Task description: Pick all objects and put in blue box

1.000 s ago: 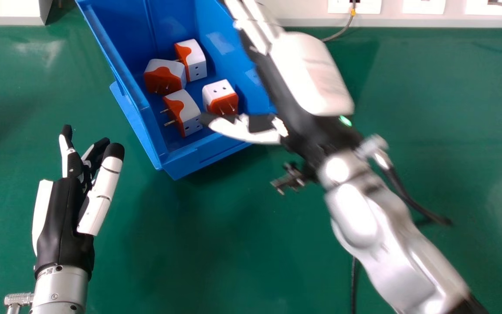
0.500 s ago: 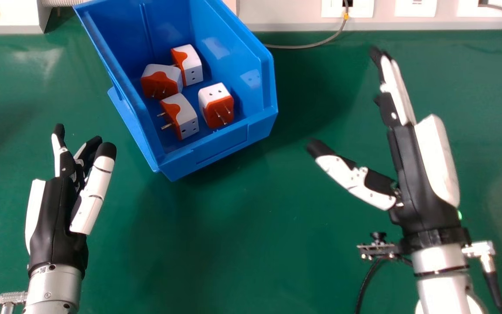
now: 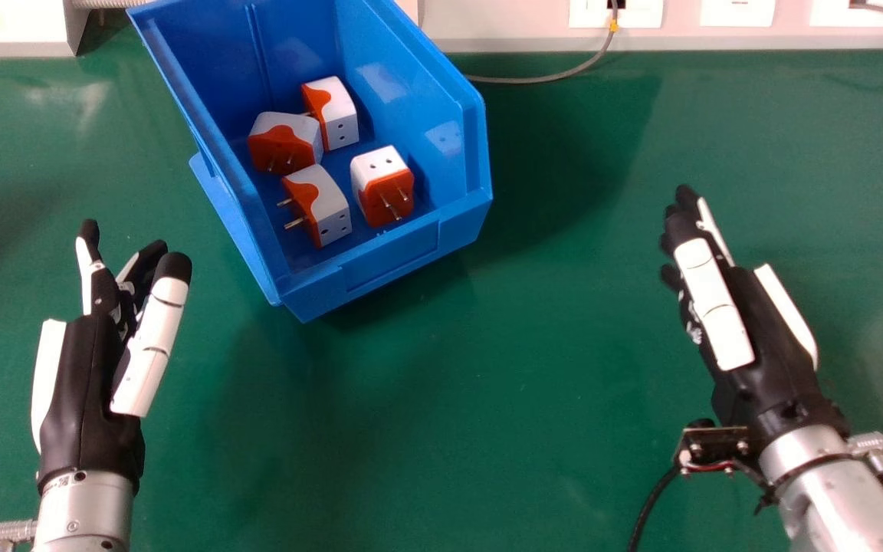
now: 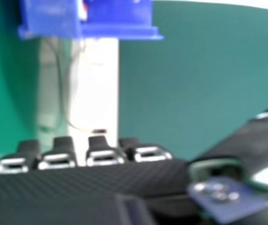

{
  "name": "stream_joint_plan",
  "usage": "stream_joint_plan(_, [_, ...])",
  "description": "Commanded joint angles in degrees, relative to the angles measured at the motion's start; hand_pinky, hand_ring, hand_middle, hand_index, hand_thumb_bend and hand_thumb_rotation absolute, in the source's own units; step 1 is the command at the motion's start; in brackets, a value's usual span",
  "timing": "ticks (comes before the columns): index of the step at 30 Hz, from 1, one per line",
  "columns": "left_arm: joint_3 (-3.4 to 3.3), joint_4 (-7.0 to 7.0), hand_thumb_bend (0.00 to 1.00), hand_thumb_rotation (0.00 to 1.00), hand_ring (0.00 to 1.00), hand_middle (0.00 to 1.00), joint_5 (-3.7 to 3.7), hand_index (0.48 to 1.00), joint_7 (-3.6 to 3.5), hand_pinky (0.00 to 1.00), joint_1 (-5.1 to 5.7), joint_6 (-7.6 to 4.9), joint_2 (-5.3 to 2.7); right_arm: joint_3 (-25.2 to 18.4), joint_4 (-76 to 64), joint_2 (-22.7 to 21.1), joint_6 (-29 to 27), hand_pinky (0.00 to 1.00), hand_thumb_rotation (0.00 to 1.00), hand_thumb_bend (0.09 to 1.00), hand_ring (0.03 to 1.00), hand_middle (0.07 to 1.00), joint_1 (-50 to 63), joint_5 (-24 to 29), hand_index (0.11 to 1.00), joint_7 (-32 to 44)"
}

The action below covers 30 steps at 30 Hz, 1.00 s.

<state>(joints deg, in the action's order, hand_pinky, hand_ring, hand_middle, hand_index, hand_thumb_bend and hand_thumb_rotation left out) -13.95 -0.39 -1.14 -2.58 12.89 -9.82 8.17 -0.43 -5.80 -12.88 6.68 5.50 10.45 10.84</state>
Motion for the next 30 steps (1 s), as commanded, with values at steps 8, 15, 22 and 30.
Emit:
stream_joint_plan(8, [-1.41,-1.76,0.59,0.78,0.92,0.92,-0.56,0.942,-1.17,0.87,3.99,-4.05,0.97,-1.4,-6.0,1.2,2.6,1.0,1.0,0.422,1.0,1.0,5.0,2.1,1.0,2.5])
stream_joint_plan(15, [-1.26,-3.54,0.62,0.78,0.91,0.92,-0.02,0.939,-1.59,0.86,7.62,-5.85,0.72,-2.0,-8.8,3.0,0.3,1.0,1.0,0.42,1.0,1.0,8.4,1.8,1.0,2.3])
stream_joint_plan(22, [-0.99,-4.87,0.65,0.81,0.92,0.93,-0.52,0.941,-2.47,0.86,9.72,-6.54,0.73,-2.9,-8.6,4.4,-3.0,1.0,1.0,0.388,1.0,1.0,9.3,1.9,1.0,2.3])
stream_joint_plan(30, [-1.76,-2.42,0.66,0.81,0.93,0.94,-4.71,0.952,-5.94,0.86,9.66,-10.06,0.75,-3.4,-8.1,5.0,-5.0,1.0,1.0,0.355,1.0,1.0,9.3,0.5,1.0,1.1])
